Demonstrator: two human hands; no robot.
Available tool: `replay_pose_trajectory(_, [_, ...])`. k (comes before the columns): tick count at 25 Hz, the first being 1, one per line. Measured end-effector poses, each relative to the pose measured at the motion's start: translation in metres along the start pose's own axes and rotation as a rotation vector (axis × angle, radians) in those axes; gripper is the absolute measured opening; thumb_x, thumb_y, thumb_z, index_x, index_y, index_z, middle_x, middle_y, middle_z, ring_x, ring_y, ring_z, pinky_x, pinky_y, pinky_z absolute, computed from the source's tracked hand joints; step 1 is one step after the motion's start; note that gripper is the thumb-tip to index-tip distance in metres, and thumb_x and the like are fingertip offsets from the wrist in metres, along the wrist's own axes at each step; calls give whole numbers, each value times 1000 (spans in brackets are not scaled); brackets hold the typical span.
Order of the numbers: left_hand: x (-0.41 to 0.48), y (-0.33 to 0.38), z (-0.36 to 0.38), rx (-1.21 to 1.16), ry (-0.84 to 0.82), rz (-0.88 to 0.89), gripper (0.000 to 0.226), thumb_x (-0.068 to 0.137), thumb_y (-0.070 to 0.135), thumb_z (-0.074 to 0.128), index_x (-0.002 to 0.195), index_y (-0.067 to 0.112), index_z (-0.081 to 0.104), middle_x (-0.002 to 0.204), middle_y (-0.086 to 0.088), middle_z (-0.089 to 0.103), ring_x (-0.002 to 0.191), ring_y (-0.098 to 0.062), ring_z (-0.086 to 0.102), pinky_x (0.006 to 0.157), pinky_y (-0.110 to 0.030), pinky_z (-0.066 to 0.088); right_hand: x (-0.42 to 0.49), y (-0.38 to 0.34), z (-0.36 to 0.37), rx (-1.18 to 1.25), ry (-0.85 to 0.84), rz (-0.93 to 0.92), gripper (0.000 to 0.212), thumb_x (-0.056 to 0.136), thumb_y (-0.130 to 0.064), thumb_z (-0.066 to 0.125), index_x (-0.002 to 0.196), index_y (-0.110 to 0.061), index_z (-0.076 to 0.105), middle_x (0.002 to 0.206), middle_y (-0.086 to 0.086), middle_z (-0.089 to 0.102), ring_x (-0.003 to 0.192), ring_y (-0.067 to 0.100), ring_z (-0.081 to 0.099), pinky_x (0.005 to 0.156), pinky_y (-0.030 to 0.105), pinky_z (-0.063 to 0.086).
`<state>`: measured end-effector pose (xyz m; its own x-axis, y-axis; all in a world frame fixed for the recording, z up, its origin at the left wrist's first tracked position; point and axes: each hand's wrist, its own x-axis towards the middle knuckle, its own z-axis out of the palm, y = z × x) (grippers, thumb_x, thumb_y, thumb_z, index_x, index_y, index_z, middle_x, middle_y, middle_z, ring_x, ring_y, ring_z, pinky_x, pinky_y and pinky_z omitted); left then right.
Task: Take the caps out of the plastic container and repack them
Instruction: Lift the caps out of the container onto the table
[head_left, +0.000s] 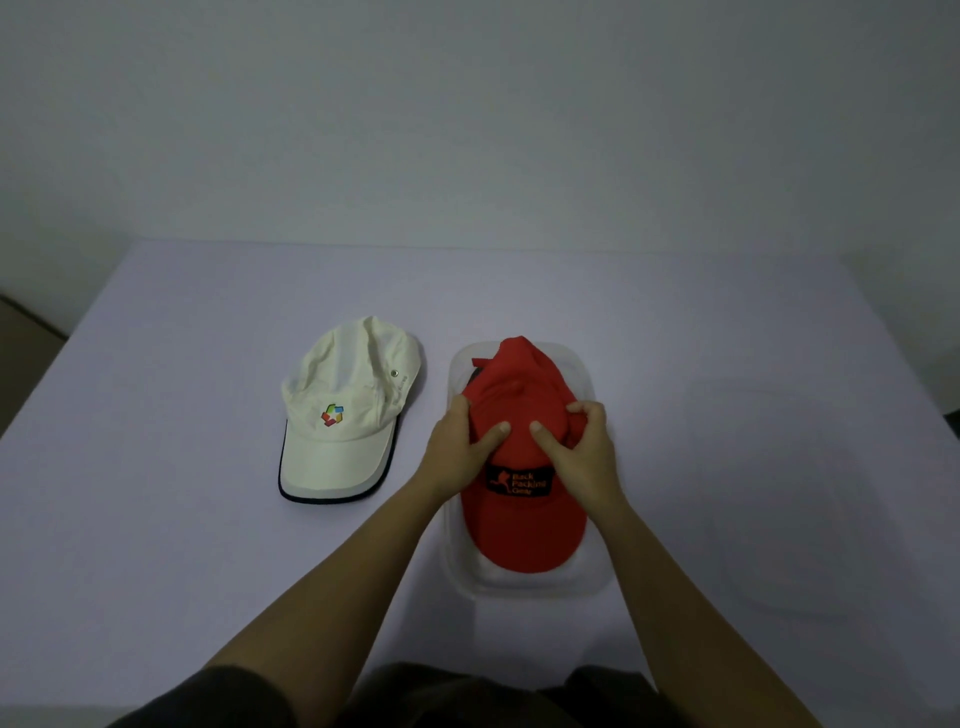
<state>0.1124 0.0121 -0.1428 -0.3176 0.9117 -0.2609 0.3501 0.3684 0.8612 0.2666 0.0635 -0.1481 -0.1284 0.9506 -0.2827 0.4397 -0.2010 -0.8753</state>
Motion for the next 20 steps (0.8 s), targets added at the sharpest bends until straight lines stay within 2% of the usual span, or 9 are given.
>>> replay_pose_trajectory(4, [-6, 20, -1, -74, 64, 41, 22, 92, 34, 57, 99, 20, 41, 101, 1, 62, 93, -17, 62, 69, -20, 49, -6, -7, -5, 171, 6, -59, 83, 78, -25, 75, 143, -18, 24, 128, -4, 46, 115, 13, 53, 95, 29, 46])
replay_pose_trajectory(5, [-8, 27, -4, -94, 73, 49, 21, 91, 35, 57, 96, 22, 41, 96, 3, 63, 88, -14, 63, 67, -18, 49, -6, -12, -7, 199, 3, -64, 85, 78, -24, 76, 145, -18, 25, 127, -7, 47, 114, 10, 53, 95, 28, 46])
replay_pose_trajectory(8, [-13, 46, -17, -159, 114, 71, 20, 90, 37, 58, 95, 25, 43, 86, 13, 61, 82, -5, 62, 67, -15, 48, -3, -29, -17, 226, 4, -126, 62, 74, -26, 79, 128, -21, 51, 114, -9, 62, 103, 9, 63, 93, 33, 53])
replay_pose_trajectory(10, [-17, 51, -30, -237, 140, 72, 28, 89, 36, 60, 109, 22, 47, 94, 14, 63, 90, -5, 63, 74, -15, 51, -3, -41, -16, 185, -5, -173, 48, 69, -37, 81, 111, -27, 62, 107, -5, 68, 98, 10, 67, 90, 37, 55])
replay_pose_trajectory(11, [-21, 52, -38, -257, 156, 70, 34, 88, 36, 61, 117, 23, 48, 99, 13, 64, 94, -4, 63, 79, -15, 51, -5, -49, -13, 150, -4, -194, 47, 64, -47, 81, 104, -30, 65, 107, -1, 68, 97, 13, 68, 89, 39, 56])
replay_pose_trajectory(13, [-30, 50, -53, -256, 212, 77, 42, 87, 39, 62, 124, 24, 49, 111, 9, 65, 103, -7, 62, 90, -24, 52, -9, -65, -7, 65, -19, -248, 53, 57, -61, 79, 97, -30, 67, 109, 7, 64, 98, 18, 66, 88, 40, 56])
replay_pose_trajectory(15, [-41, 50, -69, -266, 273, 103, 40, 87, 41, 60, 123, 25, 52, 111, 10, 66, 104, -6, 63, 92, -28, 51, -20, -89, -1, 22, -42, -310, 47, 62, -55, 78, 95, -27, 63, 104, 4, 65, 95, 16, 65, 84, 34, 55])
replay_pose_trajectory(18, [-57, 46, -94, -358, 338, 105, 30, 88, 41, 59, 113, 25, 53, 104, 12, 64, 99, -3, 63, 87, -26, 52, -38, -118, 13, 70, -157, -334, 33, 74, -36, 77, 97, -21, 60, 88, -12, 67, 81, 0, 64, 69, 14, 53])
replay_pose_trajectory(20, [-67, 31, -116, -360, 376, 61, 35, 81, 54, 59, 107, 30, 53, 107, 7, 65, 101, -8, 64, 87, -31, 53, -45, -122, 37, 137, -239, -302, 26, 75, -33, 77, 92, -22, 61, 86, -9, 69, 78, 4, 66, 71, 19, 54])
